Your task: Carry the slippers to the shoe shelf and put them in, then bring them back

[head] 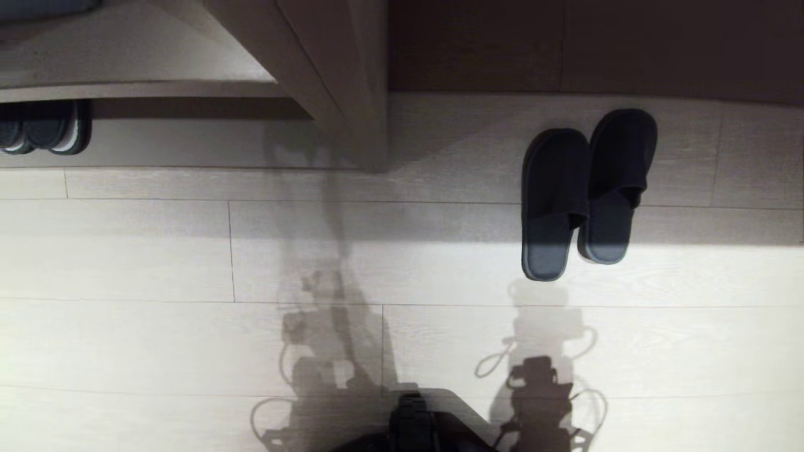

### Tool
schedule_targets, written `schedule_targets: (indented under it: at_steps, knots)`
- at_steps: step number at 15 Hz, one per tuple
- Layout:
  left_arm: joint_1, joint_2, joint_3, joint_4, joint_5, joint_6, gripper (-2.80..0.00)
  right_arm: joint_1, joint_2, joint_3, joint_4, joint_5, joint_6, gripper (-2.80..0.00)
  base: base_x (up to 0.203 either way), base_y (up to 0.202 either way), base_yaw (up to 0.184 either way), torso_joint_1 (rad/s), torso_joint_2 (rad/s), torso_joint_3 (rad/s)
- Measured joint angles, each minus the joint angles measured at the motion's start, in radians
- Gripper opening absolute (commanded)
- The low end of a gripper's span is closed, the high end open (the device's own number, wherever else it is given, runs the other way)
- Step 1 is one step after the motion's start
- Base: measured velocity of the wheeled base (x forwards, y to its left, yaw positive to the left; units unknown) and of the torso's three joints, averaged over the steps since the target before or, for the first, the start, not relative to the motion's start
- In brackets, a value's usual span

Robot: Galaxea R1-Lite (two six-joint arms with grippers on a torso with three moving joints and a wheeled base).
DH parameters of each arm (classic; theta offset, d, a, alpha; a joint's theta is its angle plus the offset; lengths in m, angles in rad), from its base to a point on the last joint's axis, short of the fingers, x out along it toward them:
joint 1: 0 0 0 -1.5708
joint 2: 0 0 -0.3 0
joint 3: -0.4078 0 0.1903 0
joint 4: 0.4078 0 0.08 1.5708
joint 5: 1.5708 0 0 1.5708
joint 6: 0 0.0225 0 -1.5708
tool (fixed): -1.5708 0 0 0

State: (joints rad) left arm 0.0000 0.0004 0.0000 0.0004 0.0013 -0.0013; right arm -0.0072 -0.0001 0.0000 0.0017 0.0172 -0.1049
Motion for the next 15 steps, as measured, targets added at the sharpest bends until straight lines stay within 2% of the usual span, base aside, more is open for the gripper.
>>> schedule_targets:
  at_steps: [15]
  knots:
    - [0.000, -0.001, 0.000, 0.000, 0.000, 0.000, -2.80, 0.000, -0.002, 0.000, -0.001, 0.001, 0.003, -2.80, 0.000, 0.000, 0.000, 0.002, 0.00, 0.201]
